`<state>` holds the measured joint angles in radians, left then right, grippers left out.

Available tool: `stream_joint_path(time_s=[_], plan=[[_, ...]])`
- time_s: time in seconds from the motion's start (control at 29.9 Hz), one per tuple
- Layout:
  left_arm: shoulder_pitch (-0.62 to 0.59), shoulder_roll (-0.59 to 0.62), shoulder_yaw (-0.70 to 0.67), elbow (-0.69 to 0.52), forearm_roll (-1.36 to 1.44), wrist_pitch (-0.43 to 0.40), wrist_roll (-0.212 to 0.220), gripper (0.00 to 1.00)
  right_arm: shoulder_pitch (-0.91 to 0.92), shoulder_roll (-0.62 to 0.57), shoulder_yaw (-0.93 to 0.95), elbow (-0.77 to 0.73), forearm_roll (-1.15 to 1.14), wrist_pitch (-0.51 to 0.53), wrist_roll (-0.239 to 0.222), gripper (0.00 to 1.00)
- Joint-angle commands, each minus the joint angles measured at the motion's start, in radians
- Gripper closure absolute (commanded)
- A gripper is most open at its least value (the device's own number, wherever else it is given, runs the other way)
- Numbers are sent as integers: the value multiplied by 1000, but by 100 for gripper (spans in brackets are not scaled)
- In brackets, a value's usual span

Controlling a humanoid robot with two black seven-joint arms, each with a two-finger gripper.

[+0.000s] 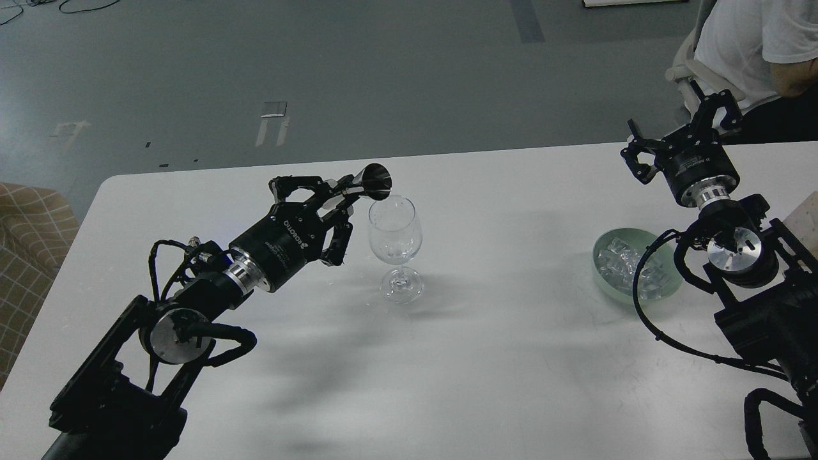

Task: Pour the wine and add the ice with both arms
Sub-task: 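Move the held jigger over the rim of the wine glass, then tilt the jigger with the left gripper to pour into the glass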

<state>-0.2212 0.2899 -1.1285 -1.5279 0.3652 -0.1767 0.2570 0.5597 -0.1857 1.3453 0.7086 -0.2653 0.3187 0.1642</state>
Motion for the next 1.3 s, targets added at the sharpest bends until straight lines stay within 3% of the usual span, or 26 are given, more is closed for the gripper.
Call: stream_joint_path(time_s=[0.0,0.27,0.43,1.27], plan=[[-4,17,1,0,29,-4,7,81,0,-1,0,-3,0,0,0,0],[-10,29,-2,-11,86,-3,21,82,0,0,0,-3,0,0,0,0],[-33,29,-1,-28,119,-1,53,83,0,0,0,-1,0,0,0,0],[-75,72,-1,-38,290,-20,59,83,-11,-17,0,3,0,2,0,0]])
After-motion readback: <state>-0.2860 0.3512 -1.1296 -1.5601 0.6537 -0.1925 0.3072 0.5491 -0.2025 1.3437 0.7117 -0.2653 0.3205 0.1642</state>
